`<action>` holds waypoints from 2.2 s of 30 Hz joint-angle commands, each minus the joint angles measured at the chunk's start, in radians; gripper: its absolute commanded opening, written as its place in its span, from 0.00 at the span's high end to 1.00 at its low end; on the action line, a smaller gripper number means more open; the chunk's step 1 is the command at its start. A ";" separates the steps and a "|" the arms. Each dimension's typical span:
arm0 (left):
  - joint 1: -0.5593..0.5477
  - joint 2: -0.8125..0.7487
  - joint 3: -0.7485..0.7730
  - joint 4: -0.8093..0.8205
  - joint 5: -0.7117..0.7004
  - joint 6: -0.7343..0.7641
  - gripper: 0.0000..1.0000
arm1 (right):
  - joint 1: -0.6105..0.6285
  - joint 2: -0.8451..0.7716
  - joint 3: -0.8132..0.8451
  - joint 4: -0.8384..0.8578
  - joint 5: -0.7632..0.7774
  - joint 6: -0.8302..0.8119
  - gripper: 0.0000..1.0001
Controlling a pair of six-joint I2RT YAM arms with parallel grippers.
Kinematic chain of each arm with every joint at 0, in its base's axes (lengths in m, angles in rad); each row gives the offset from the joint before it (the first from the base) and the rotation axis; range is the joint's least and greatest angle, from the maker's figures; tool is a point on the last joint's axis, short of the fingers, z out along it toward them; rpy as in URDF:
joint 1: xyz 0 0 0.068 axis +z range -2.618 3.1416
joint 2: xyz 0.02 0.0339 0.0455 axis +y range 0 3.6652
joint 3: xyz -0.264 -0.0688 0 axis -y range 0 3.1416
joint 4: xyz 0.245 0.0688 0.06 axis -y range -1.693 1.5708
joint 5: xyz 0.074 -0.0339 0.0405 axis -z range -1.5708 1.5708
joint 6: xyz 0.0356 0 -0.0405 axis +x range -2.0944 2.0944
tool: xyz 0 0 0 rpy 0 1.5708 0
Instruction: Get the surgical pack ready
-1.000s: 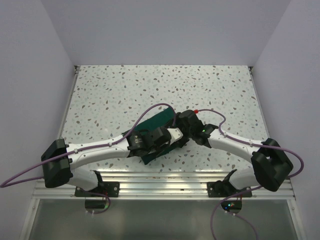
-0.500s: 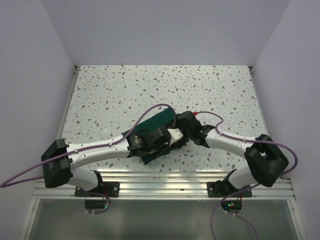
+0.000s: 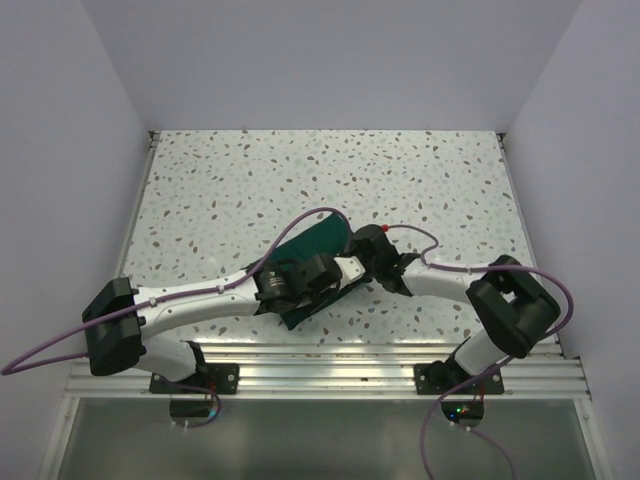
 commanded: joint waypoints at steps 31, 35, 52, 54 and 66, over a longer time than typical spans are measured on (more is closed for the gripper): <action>-0.008 0.010 -0.001 0.035 0.006 0.011 1.00 | -0.034 -0.328 -0.038 -0.358 -0.125 -0.150 0.10; -0.008 -0.004 -0.004 0.038 0.010 0.008 1.00 | -0.054 -0.420 -0.116 -0.392 -0.113 -0.153 0.19; -0.008 -0.021 0.007 0.040 0.021 0.027 1.00 | -0.054 -0.178 -0.066 -0.124 -0.200 -0.291 1.00; -0.008 -0.018 0.010 0.041 0.021 0.027 1.00 | -0.053 -0.167 -0.051 -0.124 -0.202 -0.291 1.00; -0.008 -0.018 0.008 0.043 0.014 0.021 1.00 | -0.056 -0.276 -0.066 -0.248 -0.202 -0.334 1.00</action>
